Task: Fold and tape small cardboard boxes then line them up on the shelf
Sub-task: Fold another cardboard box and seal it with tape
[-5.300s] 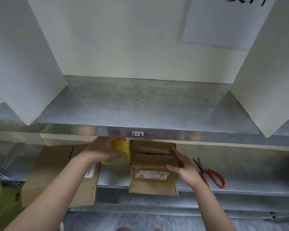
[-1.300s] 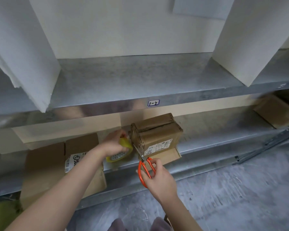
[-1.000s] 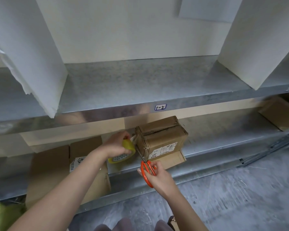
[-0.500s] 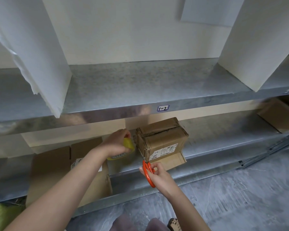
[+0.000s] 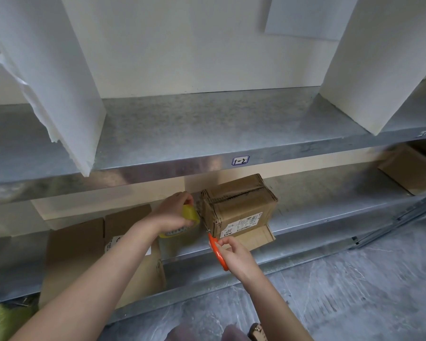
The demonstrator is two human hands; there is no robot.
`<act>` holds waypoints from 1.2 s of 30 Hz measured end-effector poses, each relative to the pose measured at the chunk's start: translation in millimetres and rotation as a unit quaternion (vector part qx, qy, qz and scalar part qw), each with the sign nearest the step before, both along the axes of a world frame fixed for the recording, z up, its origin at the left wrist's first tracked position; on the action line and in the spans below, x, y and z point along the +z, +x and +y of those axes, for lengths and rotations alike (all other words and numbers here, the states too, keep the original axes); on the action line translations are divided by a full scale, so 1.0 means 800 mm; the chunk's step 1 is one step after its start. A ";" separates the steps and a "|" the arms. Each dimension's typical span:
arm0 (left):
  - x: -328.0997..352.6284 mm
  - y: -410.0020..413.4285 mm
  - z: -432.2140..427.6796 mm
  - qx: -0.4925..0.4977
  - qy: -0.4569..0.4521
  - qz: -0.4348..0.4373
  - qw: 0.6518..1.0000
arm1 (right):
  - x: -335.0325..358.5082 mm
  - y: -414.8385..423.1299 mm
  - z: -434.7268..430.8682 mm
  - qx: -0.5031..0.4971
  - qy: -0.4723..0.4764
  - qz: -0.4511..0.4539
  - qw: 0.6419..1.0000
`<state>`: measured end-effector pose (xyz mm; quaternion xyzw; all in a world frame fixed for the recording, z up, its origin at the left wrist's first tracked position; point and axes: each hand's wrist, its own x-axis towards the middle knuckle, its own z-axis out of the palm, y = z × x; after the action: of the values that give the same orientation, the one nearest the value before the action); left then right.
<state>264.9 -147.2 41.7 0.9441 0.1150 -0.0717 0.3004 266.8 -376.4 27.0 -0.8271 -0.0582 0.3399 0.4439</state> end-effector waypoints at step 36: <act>-0.014 -0.005 -0.030 0.046 0.027 -0.018 0.998 | -0.050 0.083 -0.217 0.016 -0.188 -0.419 0.888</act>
<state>261.3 -171.4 30.7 0.9468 0.1545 -0.0382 0.2797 332.9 -550.0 -13.0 -0.9596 -0.1871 -0.0267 0.2087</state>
